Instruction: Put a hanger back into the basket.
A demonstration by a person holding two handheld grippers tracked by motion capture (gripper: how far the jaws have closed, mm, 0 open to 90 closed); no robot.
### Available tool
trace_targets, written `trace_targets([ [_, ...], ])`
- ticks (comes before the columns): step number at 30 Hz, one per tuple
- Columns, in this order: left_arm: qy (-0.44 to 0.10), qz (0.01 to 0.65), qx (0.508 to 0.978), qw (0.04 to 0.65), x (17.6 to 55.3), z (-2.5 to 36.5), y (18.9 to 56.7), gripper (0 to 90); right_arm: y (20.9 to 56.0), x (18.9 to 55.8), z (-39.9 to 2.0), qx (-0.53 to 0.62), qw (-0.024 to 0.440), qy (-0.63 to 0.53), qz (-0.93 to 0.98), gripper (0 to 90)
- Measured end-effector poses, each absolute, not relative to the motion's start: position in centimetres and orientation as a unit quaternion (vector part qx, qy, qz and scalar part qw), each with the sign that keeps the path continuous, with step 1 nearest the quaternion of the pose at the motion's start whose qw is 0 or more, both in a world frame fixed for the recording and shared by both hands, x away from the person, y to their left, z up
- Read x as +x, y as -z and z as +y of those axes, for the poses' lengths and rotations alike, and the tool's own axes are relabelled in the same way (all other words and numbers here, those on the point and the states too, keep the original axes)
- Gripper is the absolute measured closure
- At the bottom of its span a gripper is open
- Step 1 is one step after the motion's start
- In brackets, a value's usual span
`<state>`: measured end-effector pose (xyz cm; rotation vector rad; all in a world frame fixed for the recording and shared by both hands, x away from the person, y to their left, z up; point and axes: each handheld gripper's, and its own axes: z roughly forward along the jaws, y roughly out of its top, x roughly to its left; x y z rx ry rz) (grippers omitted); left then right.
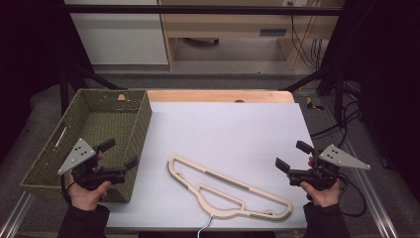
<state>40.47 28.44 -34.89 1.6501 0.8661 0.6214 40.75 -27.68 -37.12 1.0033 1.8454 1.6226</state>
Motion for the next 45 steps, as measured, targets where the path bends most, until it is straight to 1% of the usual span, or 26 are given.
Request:
trace_targets([
  [4, -0.261, 0.366, 0.700, 0.555, 40.5, 28.4, 35.0, 3.7, 37.1, 40.7, -27.5, 0.364, 0.230, -0.592, 0.682, 3.5],
  [11, -0.260, 0.366, 0.703, 0.551, 40.5, 28.2, 35.1, 3.5, 37.1, 40.6, -26.9, 0.355, 0.225, -0.577, 0.700, 4.0],
  [17, -0.261, 0.361, 0.711, 0.544, 40.5, 27.6, 35.3, 3.4, 37.2, 40.4, -25.9, 0.341, 0.201, -0.567, 0.722, 7.5],
  [20, -0.256, 0.361, 0.715, 0.541, 40.7, 27.3, 35.6, 3.4, 37.6, 40.2, -24.3, 0.318, 0.184, -0.551, 0.749, 9.7],
  [22, -0.254, 0.360, 0.718, 0.538, 40.7, 27.0, 35.7, 3.4, 37.7, 40.1, -24.1, 0.314, 0.178, -0.549, 0.754, 10.5],
  [30, -0.256, 0.358, 0.720, 0.536, 40.5, 26.8, 35.7, 3.2, 39.3, 39.5, -21.9, 0.288, 0.124, -0.515, 0.798, 20.5],
  [35, -0.257, 0.354, 0.722, 0.537, 40.3, 26.5, 35.6, 3.3, 40.8, 38.8, -20.6, 0.264, 0.099, -0.482, 0.830, 30.1],
  [37, -0.257, 0.351, 0.724, 0.536, 40.2, 26.3, 35.6, 3.3, 41.0, 38.8, -20.4, 0.263, 0.093, -0.477, 0.834, 30.9],
  [45, -0.255, 0.345, 0.726, 0.537, 40.0, 25.9, 35.6, 3.4, 42.2, 38.1, -20.1, 0.242, 0.063, -0.436, 0.864, 43.9],
])
